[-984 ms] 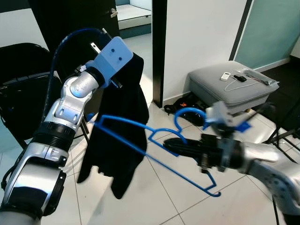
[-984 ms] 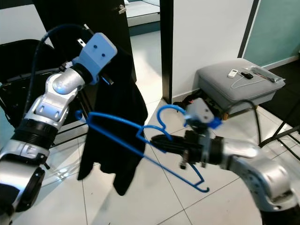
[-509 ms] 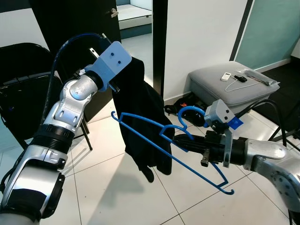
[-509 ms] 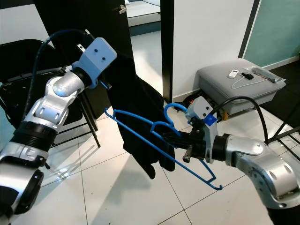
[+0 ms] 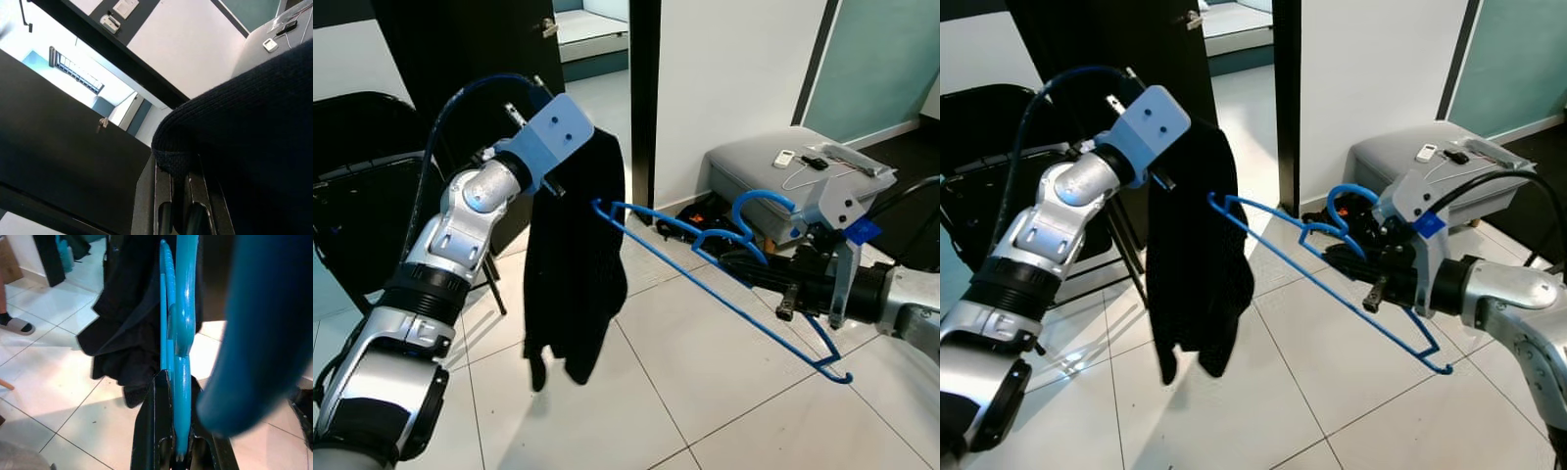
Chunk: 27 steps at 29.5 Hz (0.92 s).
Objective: Hang hanger
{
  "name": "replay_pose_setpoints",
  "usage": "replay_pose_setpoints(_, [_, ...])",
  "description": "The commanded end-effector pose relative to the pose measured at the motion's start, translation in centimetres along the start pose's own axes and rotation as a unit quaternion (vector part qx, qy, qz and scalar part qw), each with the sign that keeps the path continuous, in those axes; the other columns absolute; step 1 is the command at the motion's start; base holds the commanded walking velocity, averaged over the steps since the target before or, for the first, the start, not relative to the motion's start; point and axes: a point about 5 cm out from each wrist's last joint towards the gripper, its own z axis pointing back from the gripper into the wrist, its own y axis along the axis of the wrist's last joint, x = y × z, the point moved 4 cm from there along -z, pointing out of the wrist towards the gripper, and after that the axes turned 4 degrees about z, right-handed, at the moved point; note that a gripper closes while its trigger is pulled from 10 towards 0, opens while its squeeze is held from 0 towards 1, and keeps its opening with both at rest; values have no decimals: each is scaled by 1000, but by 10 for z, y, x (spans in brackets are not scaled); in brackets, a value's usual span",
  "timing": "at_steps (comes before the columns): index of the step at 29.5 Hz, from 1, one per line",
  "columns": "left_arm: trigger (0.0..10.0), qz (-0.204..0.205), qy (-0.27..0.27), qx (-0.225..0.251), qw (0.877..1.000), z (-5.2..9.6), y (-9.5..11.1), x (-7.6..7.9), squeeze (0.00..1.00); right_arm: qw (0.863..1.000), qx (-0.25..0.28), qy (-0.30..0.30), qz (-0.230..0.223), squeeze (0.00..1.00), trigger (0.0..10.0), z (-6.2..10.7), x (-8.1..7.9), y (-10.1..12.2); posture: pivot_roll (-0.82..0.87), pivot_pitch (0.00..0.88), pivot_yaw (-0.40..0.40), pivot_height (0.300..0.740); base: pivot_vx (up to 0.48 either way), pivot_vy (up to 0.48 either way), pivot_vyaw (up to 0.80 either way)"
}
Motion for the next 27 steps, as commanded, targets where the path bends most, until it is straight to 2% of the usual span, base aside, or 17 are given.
replay_pose_setpoints(1, [10000, -9, 3, 4, 1000, 1, 4, -4, 0, 1000, -4, -6, -2, 0, 10000, -1, 2, 0, -107, 12, 85, 740, 0, 0, 0])
replay_pose_setpoints(4, [10000, -8, 2, 6, 1000, 1, 6, -3, 0, 1000, -4, -4, -7, 0, 10000, -5, 1, -1, -104, 11, 83, 740, 0, 0, 0])
replay_pose_setpoints(7, [10000, -1, -7, 15, 1000, 1, 11, 5, 0, 1000, -1, 3, -19, 0, 10000, -19, -6, -1, -102, 11, 81, 740, 0, 0, 0])
replay_pose_setpoints(9, [10000, 2, -9, 16, 1000, 1, 12, 7, 0, 1000, 0, 3, -22, 0, 10000, -22, -7, -1, -102, 11, 81, 740, 0, 0, 0])
replay_pose_setpoints(10, [10000, 8, -11, 20, 1000, 0, 13, 11, 0, 999, 9, 14, -34, 0, 10000, -31, -14, 0, -110, 11, 82, 740, 0, 0, 0])
replay_pose_setpoints(12, [10000, 8, -11, 20, 1000, 0, 13, 11, 0, 999, 9, 14, -34, 0, 10000, -31, -14, 0, -110, 11, 82, 740, 0, 0, 0])
replay_pose_setpoints(15, [10000, 27, -24, 33, 999, -1, 21, 29, 0, 996, 28, 52, -61, 0, 10000, -55, -40, 6, -109, 10, 81, 740, 0, 0, 0])
replay_pose_setpoints(17, [10000, 32, -28, 37, 998, -2, 24, 34, 0, 996, 25, 49, -70, 0, 10000, -60, -41, 5, -109, 11, 79, 740, 0, 0, 0])
replay_pose_setpoints(21, [10000, 41, -38, 48, 997, -1, 32, 44, 0, 996, 16, 6, -91, 0, 10000, -68, -29, 3, -108, 11, 76, 740, 0, 0, 0])
replay_pose_setpoints(22, [10000, 43, -40, 50, 997, -1, 34, 46, 0, 995, 16, -16, -95, 0, 10000, -68, -21, 3, -108, 11, 75, 740, 0, 0, 0])
replay_pose_setpoints(23, [10000, 43, -40, 50, 997, -1, 34, 46, 0, 995, 16, -16, -95, 0, 10000, -68, -21, 3, -108, 11, 75, 740, 0, 0, 0])
replay_pose_setpoints(25, [10000, 45, -43, 51, 997, 0, 35, 48, 0, 994, 12, -46, -97, 0, 10000, -66, -9, 3, -109, 9, 71, 740, 0, 0, 0])
replay_pose_setpoints(27, [10000, 45, -41, 48, 997, 1, 33, 48, 0, 994, 9, -56, -97, 0, 10000, -64, -5, 2, -109, 9, 70, 740, 0, 0, 0])
